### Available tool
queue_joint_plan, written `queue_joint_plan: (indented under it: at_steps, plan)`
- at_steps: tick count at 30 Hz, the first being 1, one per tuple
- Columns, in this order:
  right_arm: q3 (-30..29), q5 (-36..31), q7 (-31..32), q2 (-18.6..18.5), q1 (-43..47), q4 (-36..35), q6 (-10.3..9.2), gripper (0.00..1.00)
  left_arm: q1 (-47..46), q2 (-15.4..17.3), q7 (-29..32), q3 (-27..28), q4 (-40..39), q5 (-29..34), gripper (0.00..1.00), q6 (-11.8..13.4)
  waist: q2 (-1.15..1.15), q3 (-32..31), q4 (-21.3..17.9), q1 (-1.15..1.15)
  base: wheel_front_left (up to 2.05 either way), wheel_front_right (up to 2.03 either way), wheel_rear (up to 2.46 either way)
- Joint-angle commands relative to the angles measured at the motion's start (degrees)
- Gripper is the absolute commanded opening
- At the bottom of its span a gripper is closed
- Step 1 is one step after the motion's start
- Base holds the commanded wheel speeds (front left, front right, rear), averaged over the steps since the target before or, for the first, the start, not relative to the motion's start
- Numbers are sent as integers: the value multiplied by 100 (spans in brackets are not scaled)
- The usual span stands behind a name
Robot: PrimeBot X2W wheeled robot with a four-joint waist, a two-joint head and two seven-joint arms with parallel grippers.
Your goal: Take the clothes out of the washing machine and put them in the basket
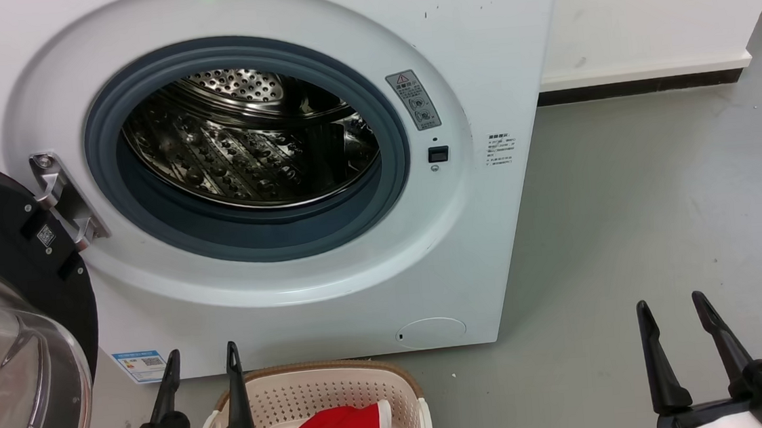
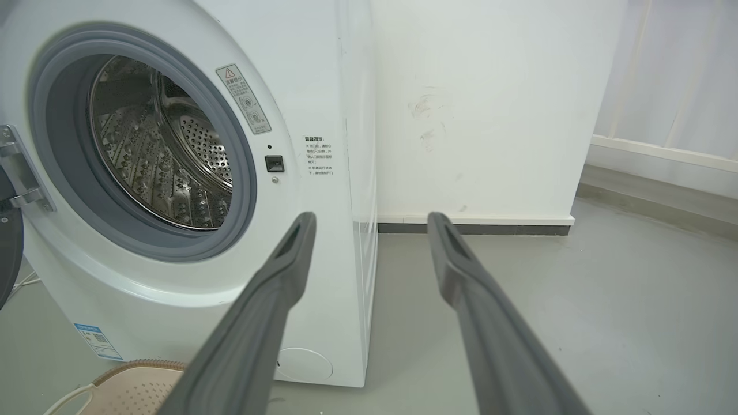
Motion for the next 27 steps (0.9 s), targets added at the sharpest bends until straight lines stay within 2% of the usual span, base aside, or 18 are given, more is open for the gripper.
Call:
queue_joint_plan:
  at_steps: [1, 24, 25, 27]
  plan:
    - [-10, 7, -13, 6, 92, 14, -4, 100, 78, -10, -14, 14, -29, 18, 100, -15, 0, -18, 2, 0, 0, 0, 0]
    - [36, 24, -13, 6, 99, -13, -4, 100, 136, -44, -14, 82, -25, -22, 100, -91, 0, -52, -36, 0, 0, 0, 0]
    - [32, 10, 0, 0, 53, 0, 0, 0, 84, -32, 0, 82, -35, -14, 0, -81, 0, -52, -36, 0, 0, 0, 0]
    - [38, 17, 7, 1, 60, 89, 1, 0, 84, -34, 7, 79, 60, -21, 0, -83, 0, -51, -38, 0, 0, 0, 0]
